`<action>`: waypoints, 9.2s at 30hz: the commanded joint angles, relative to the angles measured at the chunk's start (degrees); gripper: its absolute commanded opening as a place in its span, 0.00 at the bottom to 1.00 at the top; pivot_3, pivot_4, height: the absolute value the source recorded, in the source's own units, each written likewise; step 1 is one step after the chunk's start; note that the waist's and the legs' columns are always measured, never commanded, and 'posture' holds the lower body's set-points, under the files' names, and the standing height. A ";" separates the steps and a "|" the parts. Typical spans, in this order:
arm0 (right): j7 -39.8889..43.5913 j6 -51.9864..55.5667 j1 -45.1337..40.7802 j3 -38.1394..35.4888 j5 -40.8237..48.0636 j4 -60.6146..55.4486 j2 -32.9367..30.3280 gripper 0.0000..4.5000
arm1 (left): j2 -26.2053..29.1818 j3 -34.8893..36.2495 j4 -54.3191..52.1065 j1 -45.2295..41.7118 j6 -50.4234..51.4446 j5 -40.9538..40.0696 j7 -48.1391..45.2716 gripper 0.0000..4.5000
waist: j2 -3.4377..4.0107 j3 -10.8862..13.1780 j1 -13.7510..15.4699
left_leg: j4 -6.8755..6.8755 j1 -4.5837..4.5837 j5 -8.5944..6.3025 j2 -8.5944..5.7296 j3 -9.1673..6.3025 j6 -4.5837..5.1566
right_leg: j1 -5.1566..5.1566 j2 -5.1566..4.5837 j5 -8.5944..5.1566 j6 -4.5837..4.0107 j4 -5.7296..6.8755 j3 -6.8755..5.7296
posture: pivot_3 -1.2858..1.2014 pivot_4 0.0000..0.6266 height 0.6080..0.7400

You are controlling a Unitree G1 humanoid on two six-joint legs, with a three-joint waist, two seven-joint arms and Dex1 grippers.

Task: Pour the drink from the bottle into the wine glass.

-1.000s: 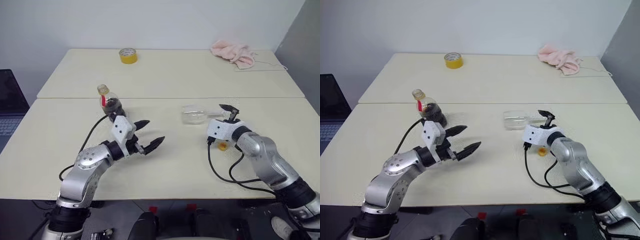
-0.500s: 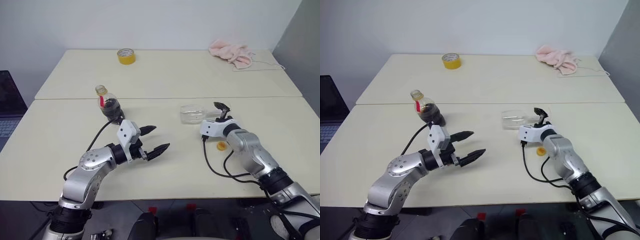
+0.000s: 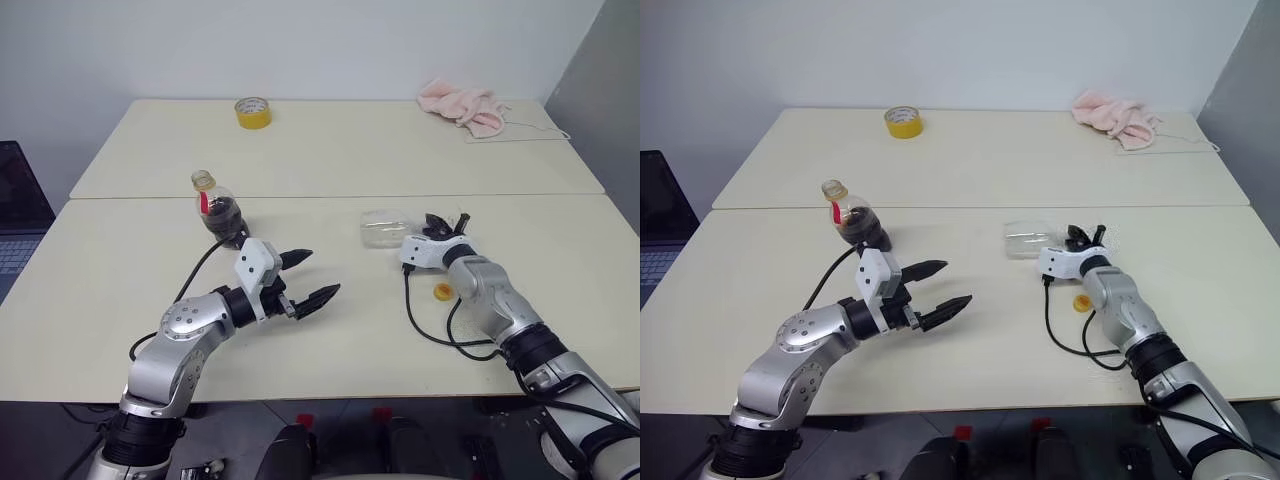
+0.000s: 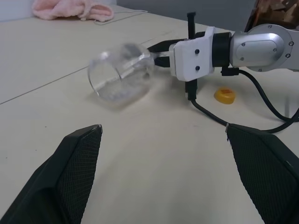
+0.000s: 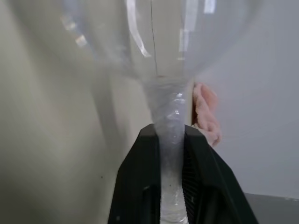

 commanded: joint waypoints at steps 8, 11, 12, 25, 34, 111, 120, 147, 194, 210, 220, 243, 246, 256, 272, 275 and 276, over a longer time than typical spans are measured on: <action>2.52 -0.79 2.37 -5.25 4.80 -14.06 1.44 0.04 | 0.95 3.13 -1.62 2.92 -1.63 -0.44 0.21 1.00 | 0.04 0.03 -0.33 | -0.04 -0.11 0.00 0.01 0.02 0.00 | -0.17 0.00 0.00 0.00 0.02 0.04 | 0.52 0.24 1.00; 6.90 -1.94 3.44 -7.32 11.91 -20.06 4.47 0.04 | 1.98 5.22 -1.58 5.20 -2.88 -1.09 -1.20 1.00 | 0.05 0.03 -0.82 | -0.10 -0.15 0.00 0.07 0.03 0.00 | -0.26 0.03 0.00 0.00 0.04 0.03 | 0.52 0.24 1.00; 8.63 -3.66 3.75 -7.61 15.16 -21.52 5.66 0.04 | 2.56 5.97 -1.63 6.40 -4.25 -1.03 -2.31 1.00 | 0.06 0.04 -0.86 | -0.11 -0.15 0.00 0.09 0.03 0.00 | -0.26 0.04 0.00 0.00 0.04 0.03 | 0.52 0.24 1.00; 27.11 -10.48 7.30 -9.09 47.45 -15.90 25.45 0.04 | 7.89 13.85 -7.29 15.87 -2.96 -9.04 -8.20 1.00 | 0.13 0.08 0.25 | -0.02 -0.11 -0.01 0.01 -0.07 0.01 | -0.17 -0.03 0.00 -0.01 0.01 -0.01 | 0.52 0.24 1.00; 32.53 -20.24 6.59 -8.16 49.14 -2.37 30.62 0.04 | 8.72 16.57 -10.65 16.65 -1.05 -10.95 -5.31 1.00 | 0.21 0.13 -0.65 | -0.12 -0.04 -0.01 0.07 -0.05 0.00 | -0.22 0.05 -0.01 -0.02 0.06 0.02 | 0.52 0.24 1.00; 34.75 33.64 19.63 -29.33 83.87 -66.34 -6.69 0.99 | 1.36 19.41 10.21 3.06 -4.37 5.04 18.40 1.00 | 0.11 0.10 0.83 | -0.07 -0.02 -0.07 -0.03 -0.09 0.11 | 0.05 -0.03 0.00 -0.01 -0.09 -0.08 | 0.52 0.24 1.00; 33.86 34.36 18.33 -27.82 85.59 -68.04 -7.59 0.99 | 0.34 16.22 18.58 -5.38 -9.33 8.19 17.11 1.00 | 0.11 0.10 0.92 | -0.02 -0.01 -0.06 -0.04 -0.13 0.10 | 0.06 -0.04 0.00 -0.01 -0.06 -0.10 | 0.52 0.24 1.00; 33.72 36.24 12.78 -29.94 91.08 -68.67 -10.50 0.99 | -2.86 12.21 36.35 -17.64 -12.74 14.34 20.14 1.00 | 0.09 0.10 0.91 | 0.03 -0.05 -0.05 -0.04 -0.17 0.09 | 0.03 -0.03 0.00 -0.01 -0.03 -0.16 | 0.52 0.24 1.00; 29.49 35.41 12.01 -28.17 92.45 -68.60 -11.00 1.00 | 2.83 5.11 23.90 -20.79 -18.03 20.21 11.17 0.21 | 0.06 0.11 0.86 | 0.06 -0.18 -0.05 -0.05 -0.18 0.09 | -0.08 -0.05 0.00 0.00 -0.04 -0.17 | 0.52 0.24 1.00; 30.02 35.45 6.78 -26.35 91.38 -66.82 -10.63 1.00 | 9.50 5.67 25.18 -21.99 -31.56 24.03 9.12 0.20 | 0.06 0.11 0.76 | 0.05 -0.19 -0.05 -0.04 -0.17 0.09 | -0.12 -0.05 0.00 0.00 -0.04 -0.17 | 0.52 0.24 1.00; 30.01 34.77 4.86 -24.06 89.11 -65.16 -9.21 1.00 | 12.90 3.13 30.18 -23.23 -42.77 29.71 7.66 0.20 | 0.07 0.11 0.73 | 0.05 -0.21 -0.05 -0.05 -0.17 0.09 | -0.14 -0.05 0.00 0.00 -0.03 -0.16 | 0.52 0.24 1.00; 30.30 33.55 4.47 -21.72 84.05 -63.68 -6.23 1.00 | 15.57 2.05 37.30 -27.55 -58.23 39.74 14.19 0.20 | 0.07 0.11 0.56 | 0.05 -0.27 -0.05 -0.07 -0.17 0.09 | -0.23 -0.04 0.00 0.00 0.04 -0.17 | 0.52 0.24 1.00; 30.20 33.85 4.08 -21.80 84.11 -63.70 -5.84 1.00 | 15.78 1.81 38.05 -28.19 -59.14 41.07 15.61 0.20 | 0.07 0.11 0.54 | 0.05 -0.26 -0.05 -0.08 -0.17 0.09 | -0.23 -0.04 0.00 0.00 0.05 -0.18 | 0.52 0.24 1.00; 29.95 34.91 2.97 -21.96 84.42 -63.60 -5.24 1.00 | 16.00 1.11 38.28 -29.73 -60.22 44.94 18.89 0.20 | 0.07 0.11 0.32 | 0.05 -0.28 -0.05 -0.09 -0.17 0.09 | -0.25 -0.04 0.00 0.00 0.06 -0.17 | 0.52 0.24 1.00; 30.34 34.60 3.78 -21.87 84.15 -63.81 -5.02 1.00 | 17.50 0.40 40.90 -30.78 -63.46 50.08 24.94 0.20 | 0.07 0.11 0.10 | 0.04 -0.28 -0.05 -0.09 -0.17 0.09 | -0.28 -0.04 0.00 0.00 0.11 -0.17 | 0.52 0.24 1.00; 30.30 34.56 3.92 -21.88 84.15 -63.87 -4.98 1.00 | 17.89 0.22 41.18 -30.91 -64.11 50.90 25.84 0.20 | 0.07 0.11 0.08 | 0.04 -0.28 -0.05 -0.09 -0.17 0.09 | -0.28 -0.04 0.00 0.00 0.11 -0.17 | 0.52 0.24 1.00; 30.29 34.55 3.96 -21.88 84.15 -63.88 -4.96 1.00 | 17.94 0.19 41.28 -30.94 -64.24 50.99 25.99 0.20 | 0.07 0.11 0.09 | 0.04 -0.28 -0.05 -0.09 -0.17 0.09 | -0.28 -0.04 0.00 0.00 0.11 -0.17 | 0.52 0.24 1.00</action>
